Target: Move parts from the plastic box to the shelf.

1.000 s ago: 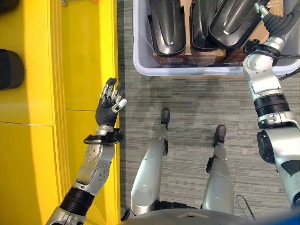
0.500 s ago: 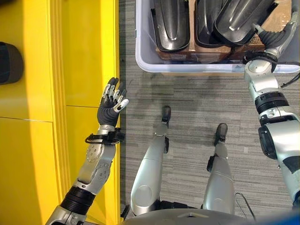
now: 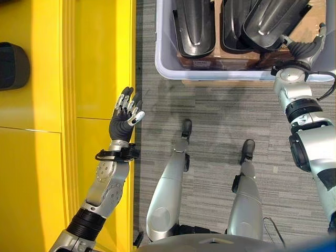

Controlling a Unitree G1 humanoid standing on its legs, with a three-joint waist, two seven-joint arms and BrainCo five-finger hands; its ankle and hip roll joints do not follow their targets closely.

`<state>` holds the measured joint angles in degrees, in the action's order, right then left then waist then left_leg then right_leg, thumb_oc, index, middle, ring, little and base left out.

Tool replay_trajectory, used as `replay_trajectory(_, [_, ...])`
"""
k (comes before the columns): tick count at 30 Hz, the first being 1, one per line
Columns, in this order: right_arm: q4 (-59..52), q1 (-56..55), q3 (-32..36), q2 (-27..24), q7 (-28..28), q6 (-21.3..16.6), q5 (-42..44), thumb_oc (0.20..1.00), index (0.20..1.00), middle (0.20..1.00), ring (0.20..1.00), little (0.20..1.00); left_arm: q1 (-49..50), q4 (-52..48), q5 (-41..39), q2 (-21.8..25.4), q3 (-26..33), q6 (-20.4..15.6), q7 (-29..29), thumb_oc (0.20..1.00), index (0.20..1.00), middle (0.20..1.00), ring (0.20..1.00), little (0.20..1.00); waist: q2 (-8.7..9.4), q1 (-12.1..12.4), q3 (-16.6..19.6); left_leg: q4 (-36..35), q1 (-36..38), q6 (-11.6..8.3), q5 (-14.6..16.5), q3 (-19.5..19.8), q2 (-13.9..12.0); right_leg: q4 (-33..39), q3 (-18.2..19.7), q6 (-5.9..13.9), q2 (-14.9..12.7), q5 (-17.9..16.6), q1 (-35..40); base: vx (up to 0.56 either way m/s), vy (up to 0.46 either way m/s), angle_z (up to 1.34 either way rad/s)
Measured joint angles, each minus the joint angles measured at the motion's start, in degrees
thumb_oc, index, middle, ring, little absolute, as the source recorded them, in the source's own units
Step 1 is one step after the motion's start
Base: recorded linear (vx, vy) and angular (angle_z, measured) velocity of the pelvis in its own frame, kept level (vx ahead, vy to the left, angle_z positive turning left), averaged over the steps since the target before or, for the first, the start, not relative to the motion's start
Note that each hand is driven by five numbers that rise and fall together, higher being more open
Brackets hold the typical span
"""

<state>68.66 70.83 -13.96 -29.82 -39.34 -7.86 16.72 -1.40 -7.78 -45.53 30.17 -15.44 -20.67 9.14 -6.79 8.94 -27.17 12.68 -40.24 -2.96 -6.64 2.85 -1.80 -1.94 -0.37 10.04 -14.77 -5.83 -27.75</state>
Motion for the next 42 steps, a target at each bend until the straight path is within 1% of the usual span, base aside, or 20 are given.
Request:
replay_trajectory(3, [-0.01,1.17,-0.44,-0.08,0.47,-0.01,0.05,1.000,1.000,1.000,1.000,1.000,-0.43,0.01,-0.03,-0.04,-0.58,0.00,0.00,1.000,1.000,1.000,1.000,1.000,0.00,-0.05,-0.02,0.48,-1.07,0.39,-0.13,0.52,-0.01,-0.02,-0.49,0.01,0.00,-0.01,-0.55,0.01,0.009,0.07])
replay_trajectory(8, [0.11,1.85,-0.95,-0.10,0.91,-0.01,0.71,1.000,1.000,1.000,1.000,1.000,-0.99,0.01,-0.04,-0.02,-0.55,0.00,0.03,1.000,1.000,1.000,1.000,1.000,0.03,0.67,-0.03,0.48,-1.07,0.41,-0.13,0.55,0.25,-0.04,-0.61,0.02,-0.25,0.03,-0.52,0.00,0.001,0.01])
replay_trajectory(12, [1.60,3.35,-1.34,-0.09,1.27,-0.02,1.30,1.000,1.000,1.000,1.000,1.000,-1.62,0.01,-0.05,-0.02,-0.58,0.00,0.05,1.000,1.000,1.000,1.000,1.000,0.03,0.75,-0.04,0.55,-1.07,0.41,-0.13,0.55,0.44,-0.07,-0.59,0.04,-0.29,0.02,-0.52,0.00,0.000,0.00])
replay_trajectory(23, [8.83,5.45,-2.07,-0.94,3.03,-0.10,4.02,1.000,1.000,1.000,1.000,1.000,-1.80,0.01,-0.07,-0.02,-1.58,0.00,0.07,1.000,1.000,1.000,1.000,1.000,0.11,0.77,-0.08,1.75,-2.83,0.61,0.22,1.13,0.80,-0.07,-1.44,0.03,-0.56,0.03,-1.01,0.01,-0.001,0.03])
replay_trajectory(26, [11.50,6.30,-3.24,-2.48,4.20,0.04,4.54,1.000,1.000,1.000,1.000,1.000,-2.00,0.01,-0.08,-0.01,-2.36,0.00,0.07,1.000,1.000,1.000,1.000,1.000,0.12,1.24,-0.09,2.08,-2.96,0.71,0.27,1.36,1.10,-0.18,-1.84,0.17,-0.93,0.14,-0.80,0.01,0.002,0.07])
replay_trajectory(30, [12.49,6.52,-3.50,-2.88,5.48,0.69,4.52,1.000,1.000,1.000,1.000,1.000,-2.07,0.01,-0.08,-0.01,-2.51,0.01,0.05,1.000,1.000,1.000,1.000,1.000,0.14,1.25,-0.10,2.50,-3.09,0.86,0.42,1.51,1.56,-0.57,-1.90,0.31,-1.36,0.28,-0.78,0.01,-0.010,0.04])
replay_trajectory(32, [14.53,7.12,-3.75,-2.88,6.10,0.79,4.47,1.000,1.000,1.000,1.000,1.000,-2.14,0.01,-0.08,-0.01,-2.51,0.01,0.05,1.000,1.000,1.000,1.000,1.000,0.16,1.29,-0.11,2.78,-3.60,0.62,0.65,1.98,1.73,-0.76,-2.21,0.35,-1.40,0.61,-0.92,0.01,-0.018,0.08])
replay_trajectory(33, [14.71,7.37,-4.18,-3.12,6.17,1.16,4.48,0.671,0.671,0.671,0.671,0.671,-2.14,0.01,-0.07,-0.01,-2.51,0.01,0.05,1.000,1.000,1.000,1.000,1.000,0.16,1.26,-0.11,3.14,-4.08,0.65,0.71,2.27,1.77,-0.89,-2.51,0.41,-1.37,0.65,-1.09,0.01,-0.013,0.08])
replay_trajectory(34, [14.72,7.71,-4.55,-3.45,6.40,1.46,4.48,0.523,0.523,0.523,0.523,0.523,-2.15,0.01,-0.07,-0.02,-2.53,0.03,0.04,1.000,1.000,1.000,1.000,1.000,0.17,1.29,-0.12,3.47,-4.45,0.72,0.80,2.38,1.79,-1.00,-2.68,0.43,-1.36,0.67,-1.27,0.01,-0.006,0.08])
replay_trajectory(35, [14.82,7.93,-4.60,-4.28,6.49,1.86,4.48,0.260,0.260,0.260,0.260,0.260,-2.15,0.01,-0.07,-0.02,-2.54,0.05,0.02,1.000,1.000,1.000,1.000,1.000,0.17,1.44,-0.12,3.52,-4.65,0.72,0.80,2.42,1.91,-1.02,-2.74,0.42,-1.44,0.68,-1.34,0.01,0.002,0.06])
replay_trajectory(36, [15.27,8.07,-4.80,-5.20,6.71,2.02,4.44,0.200,0.200,0.200,0.200,0.200,-2.14,0.01,-0.08,-0.01,-2.48,0.05,0.03,1.000,1.000,1.000,1.000,1.000,0.19,1.60,-0.12,3.59,-4.74,0.73,0.81,2.44,2.01,-1.02,-2.82,0.40,-1.55,0.69,-1.33,0.01,0.000,0.05])
replay_trajectory(38, [16.14,8.31,-6.91,-6.88,8.17,2.52,4.42,0.200,0.200,0.200,0.200,0.200,-2.14,0.01,-0.07,-0.01,-2.46,0.05,0.03,1.000,1.000,1.000,1.000,1.000,0.26,1.58,-0.14,3.66,-4.77,0.77,0.83,2.43,2.17,-1.04,-2.83,0.39,-1.67,0.69,-1.33,0.00,0.000,0.00])
replay_trajectory(42, [16.22,8.46,-6.99,-7.30,10.01,3.95,4.45,0.200,0.200,0.200,0.200,0.200,-2.18,0.01,-0.07,-0.02,-2.45,0.06,-0.01,1.000,1.000,1.000,1.000,1.000,0.27,1.30,-0.15,3.75,-4.76,0.91,0.78,2.46,2.05,-1.04,-2.83,0.40,-1.52,0.69,-1.32,0.00,0.000,0.00])
